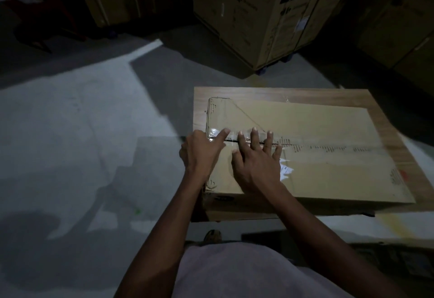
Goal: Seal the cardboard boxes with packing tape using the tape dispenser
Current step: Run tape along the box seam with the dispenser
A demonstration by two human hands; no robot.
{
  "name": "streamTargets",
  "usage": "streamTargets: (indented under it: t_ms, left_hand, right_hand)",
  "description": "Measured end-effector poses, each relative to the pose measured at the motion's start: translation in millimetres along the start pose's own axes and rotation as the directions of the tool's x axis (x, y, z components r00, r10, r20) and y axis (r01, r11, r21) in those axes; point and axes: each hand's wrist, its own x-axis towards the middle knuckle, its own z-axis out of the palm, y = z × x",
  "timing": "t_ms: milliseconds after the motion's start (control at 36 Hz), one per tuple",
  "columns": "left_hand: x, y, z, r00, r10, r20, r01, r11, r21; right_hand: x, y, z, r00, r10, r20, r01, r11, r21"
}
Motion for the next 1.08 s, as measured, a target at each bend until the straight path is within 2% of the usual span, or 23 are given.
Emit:
streamTargets:
  t_ms: [139, 306, 556, 667, 722, 778, 861, 917, 1000, 1083]
  left_hand:
    - [3, 5, 5, 1.000, -0.024, -0.007, 0.024, 1.000, 0.004]
    - [2, 8, 2, 0.999, -0.044, 0.028, 0.044, 0.999, -0.016]
    - [-2, 2, 3, 0.998, 0.033, 0.048, -0.034, 0.999, 0.030]
    - [-8, 6, 2, 0.998, 0.054, 0.021, -0.057, 0.980, 0.188]
    - [-12, 12, 4, 0.991, 0.135, -0.013, -0.122, 0.932, 0.342]
    - [-16, 18, 8, 0.970, 0.243, 0.014, -0.217, 0.838, 0.501]
    - [-19, 23, 19, 0.931, 0.356, 0.073, -0.325, 0.726, 0.606]
    - [-22, 25, 31, 0.890, 0.440, 0.115, -0.417, 0.690, 0.592]
    - [-32, 36, 48, 0.851, 0.492, 0.184, -0.519, 0.732, 0.441]
    - [-42, 50, 59, 0.841, 0.495, 0.217, -0.540, 0.756, 0.370]
  right_hand:
    - [6, 0, -8, 1.000, 0.000, 0.030, 0.000, 1.000, 0.015]
    - [-1, 16, -15, 0.998, -0.057, 0.003, 0.057, 0.997, 0.052]
    - [-16, 67, -34, 0.976, 0.214, -0.027, -0.214, 0.977, 0.006]
    - [-19, 73, -32, 0.981, 0.192, -0.036, -0.193, 0.981, -0.015]
    - [-16, 73, -33, 0.985, 0.170, -0.015, -0.171, 0.985, -0.016]
    - [-13, 75, -35, 0.988, 0.155, 0.007, -0.155, 0.988, -0.007]
    - [-8, 80, -39, 0.992, 0.117, 0.043, -0.117, 0.993, -0.008]
    - [-5, 83, -43, 0.994, 0.094, 0.063, -0.095, 0.995, 0.005]
    - [-1, 89, -49, 0.996, 0.047, 0.078, -0.049, 0.999, 0.021]
    - [-2, 100, -55, 0.999, -0.025, 0.024, 0.024, 0.999, 0.042]
